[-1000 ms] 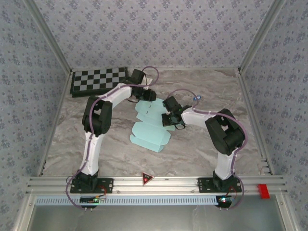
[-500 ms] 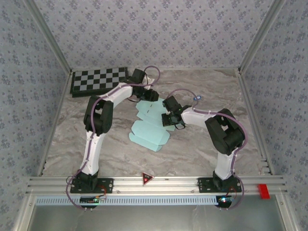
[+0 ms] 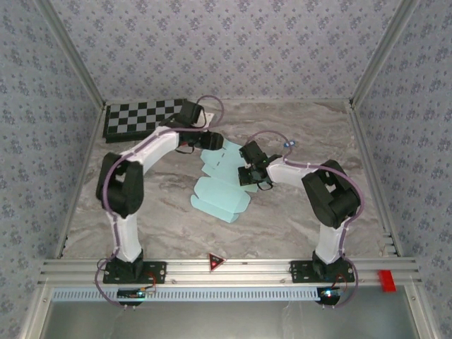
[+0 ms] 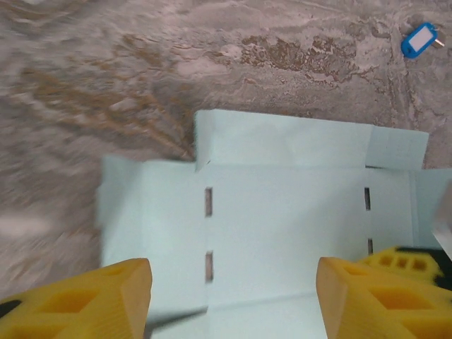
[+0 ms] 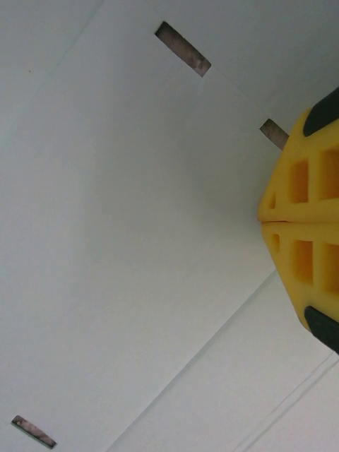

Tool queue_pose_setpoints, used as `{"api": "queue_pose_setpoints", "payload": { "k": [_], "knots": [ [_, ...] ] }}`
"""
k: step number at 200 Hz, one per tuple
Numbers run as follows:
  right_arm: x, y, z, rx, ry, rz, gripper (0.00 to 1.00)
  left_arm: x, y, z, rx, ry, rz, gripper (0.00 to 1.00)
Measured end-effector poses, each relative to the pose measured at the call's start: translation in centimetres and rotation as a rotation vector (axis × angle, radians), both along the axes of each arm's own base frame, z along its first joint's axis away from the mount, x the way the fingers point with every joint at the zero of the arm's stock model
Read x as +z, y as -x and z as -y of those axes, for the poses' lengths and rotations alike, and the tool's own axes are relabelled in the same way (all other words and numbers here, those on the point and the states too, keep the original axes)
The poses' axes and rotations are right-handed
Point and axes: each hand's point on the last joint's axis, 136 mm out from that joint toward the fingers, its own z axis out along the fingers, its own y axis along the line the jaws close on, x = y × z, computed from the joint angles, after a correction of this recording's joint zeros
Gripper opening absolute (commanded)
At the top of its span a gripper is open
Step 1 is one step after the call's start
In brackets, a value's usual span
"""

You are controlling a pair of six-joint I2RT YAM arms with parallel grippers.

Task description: Fold the paper box

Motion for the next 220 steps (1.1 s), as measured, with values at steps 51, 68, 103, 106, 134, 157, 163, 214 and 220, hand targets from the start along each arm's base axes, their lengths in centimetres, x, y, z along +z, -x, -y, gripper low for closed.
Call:
{"api": "queue_pose_setpoints", "payload": {
  "k": [51,68,103,106,134,157,163,214,220],
  "knots": [
    [0.0,0.0,0.2,-0.005,0.008,0.004,0.0,-0.9,3.9,-4.0,0.127,-0.056,-0.009,0.65],
    [0.0,0.0,0.2,-0.006,0.008,0.004,0.0,-3.3,5.2,-4.6,0.146,-0.073,-0.071,0.64],
    [-0.1,0.0,0.2,-0.018,0.001,0.003,0.0,-5.3,5.9,-4.6,0.186,-0.047,-0.126,0.64],
    [-0.1,0.0,0.2,-0.018,0.001,0.003,0.0,-5.4,5.9,-4.6,0.188,-0.044,-0.13,0.64],
    [-0.1,-0.1,0.2,-0.022,-0.002,0.009,0.0,-6.3,5.6,-4.1,0.193,-0.021,-0.145,0.62],
    [-0.1,-0.1,0.2,-0.024,-0.004,0.01,0.0,-7.7,5.4,-3.7,0.195,-0.016,-0.17,0.6],
    [-0.1,-0.1,0.2,-0.026,-0.005,0.009,0.0,-8.0,5.4,-3.7,0.197,-0.016,-0.177,0.6],
    [-0.1,0.0,0.1,-0.03,-0.008,0.007,0.0,-9.1,5.1,-2.8,0.186,0.024,-0.2,0.51],
    [-0.1,0.0,0.1,-0.031,-0.009,0.009,0.0,-9.0,5.1,-2.6,0.181,0.033,-0.198,0.5]
  ]
}}
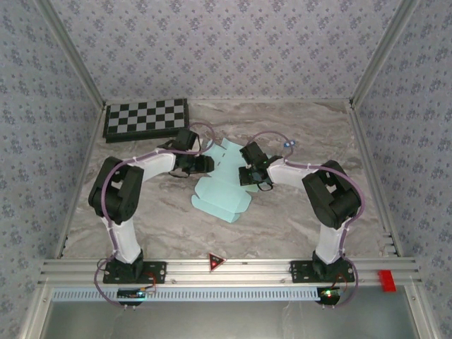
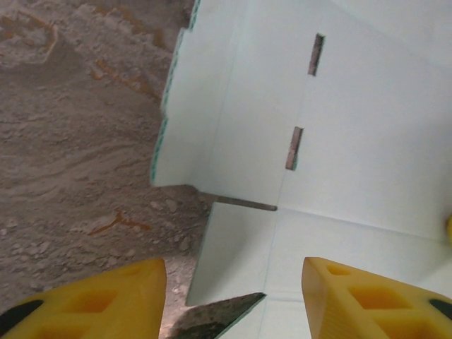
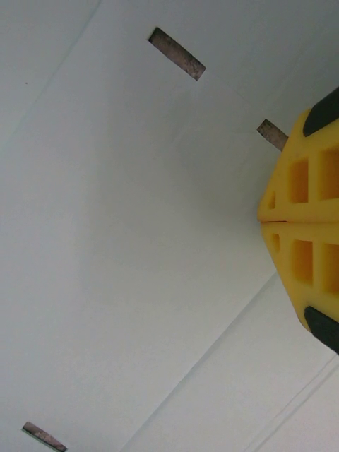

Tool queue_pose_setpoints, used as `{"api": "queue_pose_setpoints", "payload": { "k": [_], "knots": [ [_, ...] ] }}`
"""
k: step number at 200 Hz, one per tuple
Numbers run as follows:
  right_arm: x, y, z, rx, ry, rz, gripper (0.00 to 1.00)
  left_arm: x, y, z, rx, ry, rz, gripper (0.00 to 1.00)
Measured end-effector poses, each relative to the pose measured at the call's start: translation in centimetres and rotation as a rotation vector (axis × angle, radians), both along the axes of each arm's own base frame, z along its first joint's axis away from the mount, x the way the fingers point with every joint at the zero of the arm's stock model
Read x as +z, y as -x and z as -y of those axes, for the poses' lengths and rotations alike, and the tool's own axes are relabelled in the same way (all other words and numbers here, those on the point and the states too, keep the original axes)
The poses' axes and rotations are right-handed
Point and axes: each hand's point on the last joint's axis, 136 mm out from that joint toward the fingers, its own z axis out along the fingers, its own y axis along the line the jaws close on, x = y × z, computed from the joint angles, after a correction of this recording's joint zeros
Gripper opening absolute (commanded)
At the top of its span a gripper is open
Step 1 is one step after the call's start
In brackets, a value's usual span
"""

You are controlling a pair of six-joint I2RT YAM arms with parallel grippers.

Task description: Fold the paper box

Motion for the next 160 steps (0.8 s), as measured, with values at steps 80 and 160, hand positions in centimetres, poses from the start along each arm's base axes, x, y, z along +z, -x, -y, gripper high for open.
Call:
{"api": "queue_pose_setpoints", "payload": {
  "k": [80,160],
  "knots": [
    [0.0,-0.2,0.1,-0.017,-0.003,0.01,0.0,-0.4,0.2,0.2,-0.01,0.031,0.021,0.39],
    [0.0,-0.2,0.1,-0.029,-0.009,0.008,0.0,2.0,1.1,2.4,-0.079,0.102,0.063,0.39]
  ]
}}
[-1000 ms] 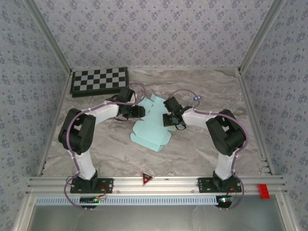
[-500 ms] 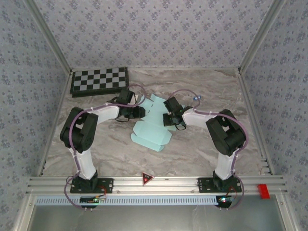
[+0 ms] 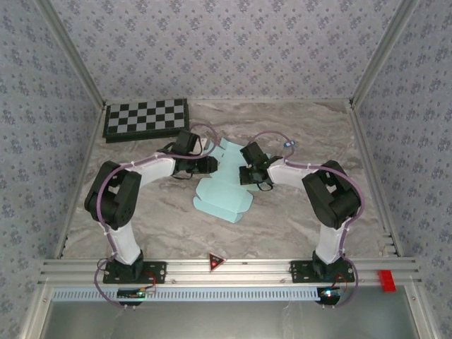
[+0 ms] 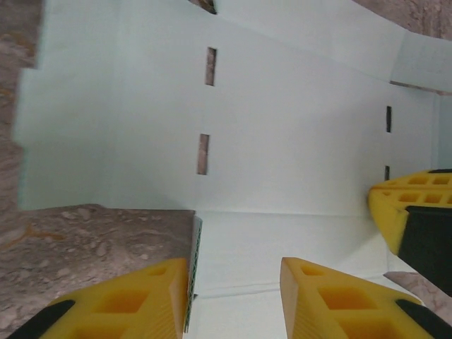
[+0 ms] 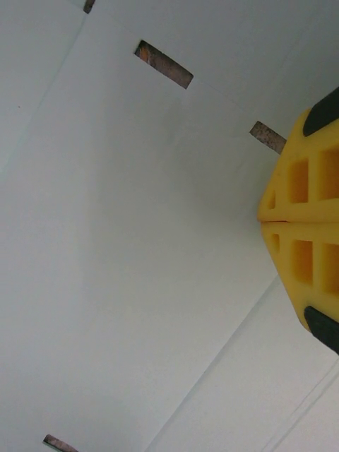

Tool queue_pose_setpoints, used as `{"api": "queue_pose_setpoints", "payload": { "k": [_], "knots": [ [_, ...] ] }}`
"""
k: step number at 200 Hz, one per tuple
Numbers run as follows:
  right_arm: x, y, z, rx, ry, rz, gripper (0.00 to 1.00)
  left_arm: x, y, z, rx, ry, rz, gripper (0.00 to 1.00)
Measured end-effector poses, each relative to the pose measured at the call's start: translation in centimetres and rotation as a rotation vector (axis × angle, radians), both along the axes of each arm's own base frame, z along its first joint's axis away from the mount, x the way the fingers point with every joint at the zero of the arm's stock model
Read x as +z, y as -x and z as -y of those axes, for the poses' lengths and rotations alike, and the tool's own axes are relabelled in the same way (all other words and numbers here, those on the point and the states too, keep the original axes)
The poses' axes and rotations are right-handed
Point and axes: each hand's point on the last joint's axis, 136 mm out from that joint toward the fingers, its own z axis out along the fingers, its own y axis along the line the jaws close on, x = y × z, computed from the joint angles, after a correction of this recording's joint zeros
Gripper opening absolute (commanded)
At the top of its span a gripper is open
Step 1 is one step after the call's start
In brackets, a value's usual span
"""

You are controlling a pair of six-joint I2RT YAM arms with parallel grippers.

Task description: Fold the paper box

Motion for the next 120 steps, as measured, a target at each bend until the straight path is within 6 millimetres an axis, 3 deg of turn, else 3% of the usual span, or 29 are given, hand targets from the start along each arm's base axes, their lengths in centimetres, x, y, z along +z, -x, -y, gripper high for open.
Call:
{"api": "queue_pose_setpoints", "payload": {
  "k": [71,120],
  "knots": [
    [0.0,0.0,0.0,-0.013,-0.007,-0.003,0.0,-0.6,0.6,1.9,-0.046,0.006,-0.016,0.39],
    [0.0,0.0,0.0,-0.028,-0.012,-0.006,0.0,-1.5,0.4,1.8,-0.035,-0.018,-0.028,0.41]
  ]
}}
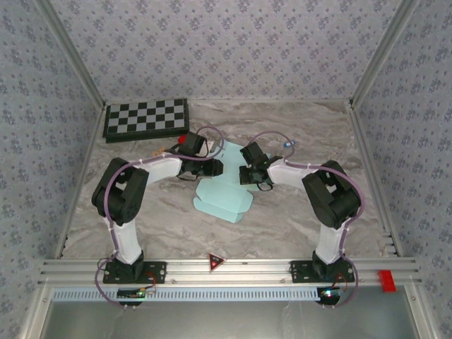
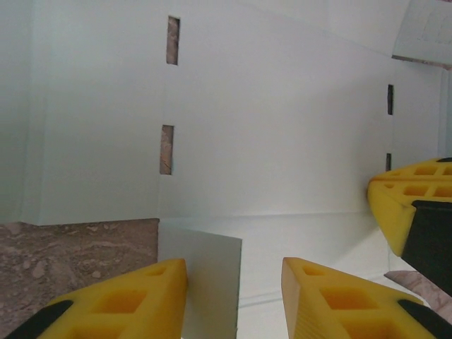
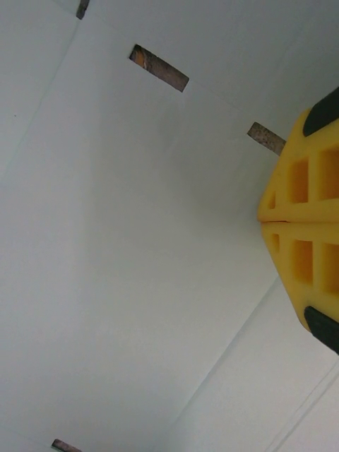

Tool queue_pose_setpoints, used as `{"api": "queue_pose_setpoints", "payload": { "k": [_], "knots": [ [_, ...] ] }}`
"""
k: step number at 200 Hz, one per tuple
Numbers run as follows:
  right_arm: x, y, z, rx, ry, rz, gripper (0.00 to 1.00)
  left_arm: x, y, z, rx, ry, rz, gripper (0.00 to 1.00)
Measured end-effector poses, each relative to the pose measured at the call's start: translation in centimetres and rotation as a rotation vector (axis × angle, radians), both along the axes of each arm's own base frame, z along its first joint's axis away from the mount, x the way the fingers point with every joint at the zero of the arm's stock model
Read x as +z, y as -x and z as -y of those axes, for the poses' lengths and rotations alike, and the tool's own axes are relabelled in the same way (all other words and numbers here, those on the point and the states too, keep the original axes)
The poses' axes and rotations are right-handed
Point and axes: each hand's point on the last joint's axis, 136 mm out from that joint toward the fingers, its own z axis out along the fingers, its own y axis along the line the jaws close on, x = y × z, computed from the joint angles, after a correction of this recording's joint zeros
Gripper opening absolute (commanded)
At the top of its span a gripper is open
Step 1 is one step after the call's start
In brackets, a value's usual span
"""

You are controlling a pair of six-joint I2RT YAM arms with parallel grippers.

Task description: Fold the paper box

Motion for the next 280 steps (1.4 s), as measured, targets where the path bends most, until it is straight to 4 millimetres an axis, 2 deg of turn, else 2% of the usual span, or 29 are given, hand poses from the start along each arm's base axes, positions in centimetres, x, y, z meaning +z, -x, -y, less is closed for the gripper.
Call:
{"api": "queue_pose_setpoints", "payload": {
  "k": [28,50,68,82,99,129,150,169,200,226,250,280],
  "knots": [
    [0.1,0.1,-0.1,-0.014,-0.014,0.009,0.0,0.7,-0.4,-1.1,0.043,-0.057,0.034,0.42],
    [0.1,0.5,-0.1,-0.024,-0.025,0.009,0.0,2.9,-0.5,-1.8,0.077,-0.092,0.093,0.39],
    [0.1,1.0,-0.3,-0.03,-0.032,0.007,0.0,5.1,-0.1,-1.8,0.081,-0.097,0.141,0.26],
    [0.1,1.5,-0.5,-0.035,-0.037,0.006,0.0,5.9,0.5,-1.4,0.071,-0.097,0.155,0.15],
    [0.1,2.2,-0.7,-0.044,-0.044,0.004,0.0,5.7,1.5,-0.7,0.044,-0.115,0.149,0.08],
    [0.3,3.5,-0.7,-0.049,-0.04,0.002,0.03,5.1,3.6,0.9,-0.01,-0.138,0.131,0.04],
    [1.0,4.0,-0.6,-0.053,-0.043,0.002,0.11,4.2,4.4,1.7,-0.032,-0.147,0.115,0.01],
    [2.3,3.9,-0.1,-0.057,-0.044,0.02,0.2,2.8,4.6,1.7,-0.029,-0.167,0.088,0.0],
    [4.3,2.2,1.4,-0.065,-0.025,0.053,0.31,0.7,4.6,1.5,-0.02,-0.198,0.054,0.0],
    [6.0,-0.2,3.1,-0.054,-0.023,0.083,0.29,-0.6,4.4,1.6,-0.021,-0.209,0.04,0.0],
    [7.5,-2.6,4.1,-0.007,-0.036,0.104,0.33,-1.3,4.3,1.7,-0.015,-0.204,0.04,0.0],
    [7.9,-5.1,4.7,0.07,-0.037,0.108,0.41,-2.0,4.2,1.8,-0.006,-0.202,0.034,0.0]
  ]
}}
